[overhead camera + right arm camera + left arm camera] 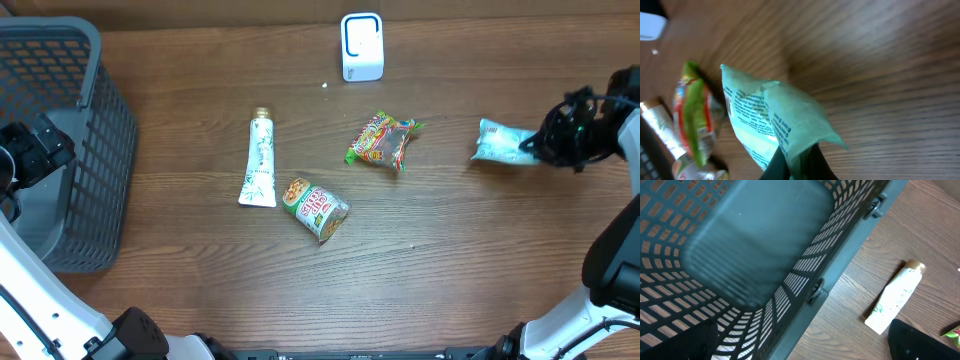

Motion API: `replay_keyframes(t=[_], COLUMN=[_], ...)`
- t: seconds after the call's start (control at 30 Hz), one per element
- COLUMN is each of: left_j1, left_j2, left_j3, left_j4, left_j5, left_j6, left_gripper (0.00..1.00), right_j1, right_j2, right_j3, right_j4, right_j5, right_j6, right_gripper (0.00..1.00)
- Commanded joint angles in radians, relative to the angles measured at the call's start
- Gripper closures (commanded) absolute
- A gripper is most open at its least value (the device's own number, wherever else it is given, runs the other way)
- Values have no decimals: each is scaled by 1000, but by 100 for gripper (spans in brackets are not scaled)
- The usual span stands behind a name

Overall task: Scan the item barcode
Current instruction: 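Carry the wipes pack to the right and release it on table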

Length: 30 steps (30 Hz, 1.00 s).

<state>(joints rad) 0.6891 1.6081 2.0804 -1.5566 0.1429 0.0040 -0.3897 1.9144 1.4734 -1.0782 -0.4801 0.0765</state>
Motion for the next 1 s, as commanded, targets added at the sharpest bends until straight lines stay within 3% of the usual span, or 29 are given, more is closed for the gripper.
replay_keyframes(t=[0.0, 0.17, 0.4, 0.43, 0.47, 0.53, 0.57, 0.8, 0.97], left_j1=[3, 3, 3, 3, 3, 3, 3, 3, 3], left_j2=[-2, -2, -2, -2, -2, -2, -2, -2, -2], left_j3=[2, 2, 2, 2, 2, 2, 2, 2, 2], left_j4=[1, 1, 1, 1, 1, 1, 1, 1, 1], left_j5=[4, 4, 4, 5, 5, 5, 4, 5, 4], left_j6=[16, 16, 16, 16, 16, 16, 16, 16, 16], left_gripper=[0, 0, 0, 0, 0, 0, 0, 0, 0], right_j1=[-45, -161, -269, -273, -274, -274, -274, -270, -217], right_j2=[-5, -5, -5, -5, -4, -4, -5, -24, -36], right_j3=[-18, -22, -44, -50, -56, -60, -60, 125, 314], right_j4=[42, 118, 129, 130, 127, 107, 96, -157, -292], right_j5=[52, 93, 256, 256, 257, 267, 267, 193, 25], right_j6=[124, 298, 422, 421, 420, 391, 375, 203, 74], right_gripper=[96, 96, 96, 86, 69, 15, 1, 0, 0])
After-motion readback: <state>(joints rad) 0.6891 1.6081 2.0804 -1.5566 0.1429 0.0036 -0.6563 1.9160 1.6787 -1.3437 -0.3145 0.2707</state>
